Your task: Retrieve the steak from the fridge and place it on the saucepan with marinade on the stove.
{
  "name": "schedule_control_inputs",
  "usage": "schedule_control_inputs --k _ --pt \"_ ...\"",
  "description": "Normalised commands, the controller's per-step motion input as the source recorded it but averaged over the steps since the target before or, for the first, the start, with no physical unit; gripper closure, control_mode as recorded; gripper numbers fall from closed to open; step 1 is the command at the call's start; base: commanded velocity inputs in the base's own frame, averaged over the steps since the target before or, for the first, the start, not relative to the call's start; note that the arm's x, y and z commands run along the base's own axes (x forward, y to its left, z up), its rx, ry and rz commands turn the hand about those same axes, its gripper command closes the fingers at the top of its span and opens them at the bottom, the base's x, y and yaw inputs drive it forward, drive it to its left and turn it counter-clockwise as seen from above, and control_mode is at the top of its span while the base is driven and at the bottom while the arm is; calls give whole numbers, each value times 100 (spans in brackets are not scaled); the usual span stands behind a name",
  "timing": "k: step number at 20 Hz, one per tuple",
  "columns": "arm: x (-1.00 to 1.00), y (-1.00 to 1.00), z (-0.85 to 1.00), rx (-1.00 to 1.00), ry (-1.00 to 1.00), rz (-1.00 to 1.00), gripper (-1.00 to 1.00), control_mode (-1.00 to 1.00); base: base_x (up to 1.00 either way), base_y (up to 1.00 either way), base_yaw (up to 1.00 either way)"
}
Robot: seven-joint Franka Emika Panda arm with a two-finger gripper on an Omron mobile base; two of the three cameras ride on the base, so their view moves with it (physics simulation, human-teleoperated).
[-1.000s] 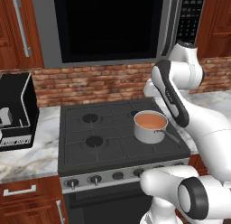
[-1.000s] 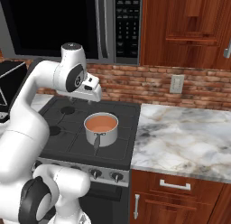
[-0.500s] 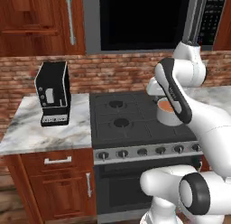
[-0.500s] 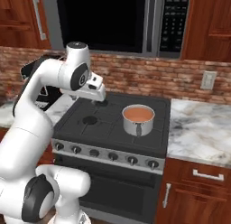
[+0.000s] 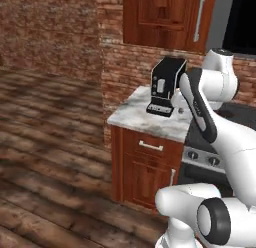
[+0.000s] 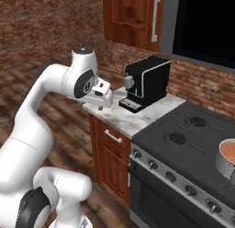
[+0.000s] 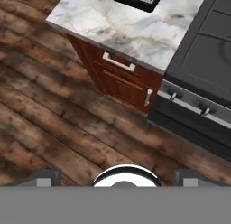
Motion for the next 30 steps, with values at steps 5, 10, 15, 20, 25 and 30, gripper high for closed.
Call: schedule_control_inputs --k 5,10,15,20,25,30 --pt "0 0 0 0 0 0 -100 100 0 11 99" --pt "0 0 0 0 0 0 -100 100 -2 7 99" --pt "0 0 0 0 0 0 -100 100 -8 0 100" --pt "0 0 0 0 0 0 -100 100 -8 0 100" --pt "0 0 0 0 0 0 -100 100 -7 0 100" --pt "0 0 0 0 0 0 -100 100 -7 0 100"
